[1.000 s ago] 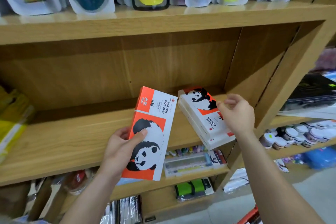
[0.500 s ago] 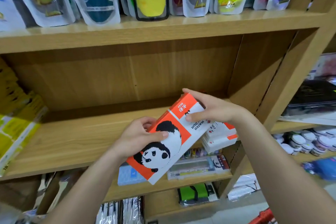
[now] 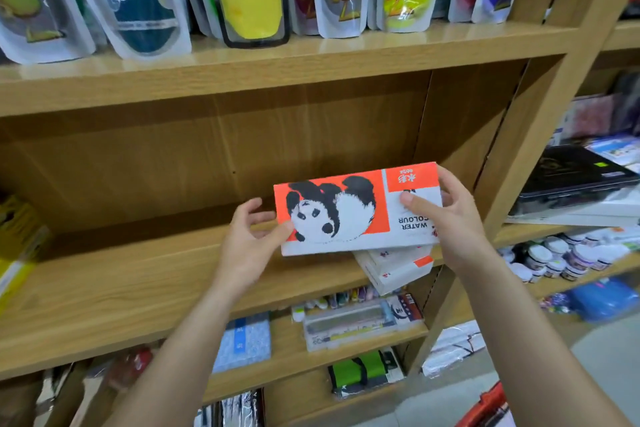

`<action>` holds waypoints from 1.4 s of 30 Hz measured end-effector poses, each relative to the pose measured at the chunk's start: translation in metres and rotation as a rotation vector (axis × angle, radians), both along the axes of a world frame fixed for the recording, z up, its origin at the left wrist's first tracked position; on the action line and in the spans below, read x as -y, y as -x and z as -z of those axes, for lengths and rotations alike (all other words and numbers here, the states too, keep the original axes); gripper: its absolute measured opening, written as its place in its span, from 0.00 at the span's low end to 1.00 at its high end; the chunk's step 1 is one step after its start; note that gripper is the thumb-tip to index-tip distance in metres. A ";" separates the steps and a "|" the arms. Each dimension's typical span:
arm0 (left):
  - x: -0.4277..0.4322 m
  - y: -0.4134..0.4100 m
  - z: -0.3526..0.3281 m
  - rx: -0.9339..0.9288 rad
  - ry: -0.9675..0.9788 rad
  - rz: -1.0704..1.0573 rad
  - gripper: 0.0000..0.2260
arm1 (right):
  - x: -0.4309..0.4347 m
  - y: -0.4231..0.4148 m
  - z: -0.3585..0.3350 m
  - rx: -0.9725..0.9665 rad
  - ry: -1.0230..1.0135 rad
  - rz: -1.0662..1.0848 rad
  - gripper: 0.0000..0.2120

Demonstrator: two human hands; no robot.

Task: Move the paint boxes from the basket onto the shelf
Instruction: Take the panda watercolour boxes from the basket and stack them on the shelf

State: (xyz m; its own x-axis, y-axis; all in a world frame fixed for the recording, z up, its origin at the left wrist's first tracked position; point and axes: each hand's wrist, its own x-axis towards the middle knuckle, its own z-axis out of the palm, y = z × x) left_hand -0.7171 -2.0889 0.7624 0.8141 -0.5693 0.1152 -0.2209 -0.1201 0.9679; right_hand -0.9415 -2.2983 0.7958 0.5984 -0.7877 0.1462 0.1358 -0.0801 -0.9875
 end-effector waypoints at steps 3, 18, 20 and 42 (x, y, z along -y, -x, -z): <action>0.039 0.017 0.024 0.017 0.060 0.098 0.22 | -0.002 -0.001 0.011 0.080 -0.159 0.178 0.25; 0.105 0.014 0.030 -0.002 0.022 0.177 0.27 | 0.008 0.012 0.035 -0.171 -0.206 0.309 0.29; 0.097 0.025 0.036 -0.028 0.030 0.245 0.36 | 0.005 0.014 0.041 -0.156 -0.185 0.320 0.25; 0.100 0.054 0.080 -0.087 -0.206 0.574 0.52 | -0.016 0.033 0.109 -0.198 0.160 0.199 0.36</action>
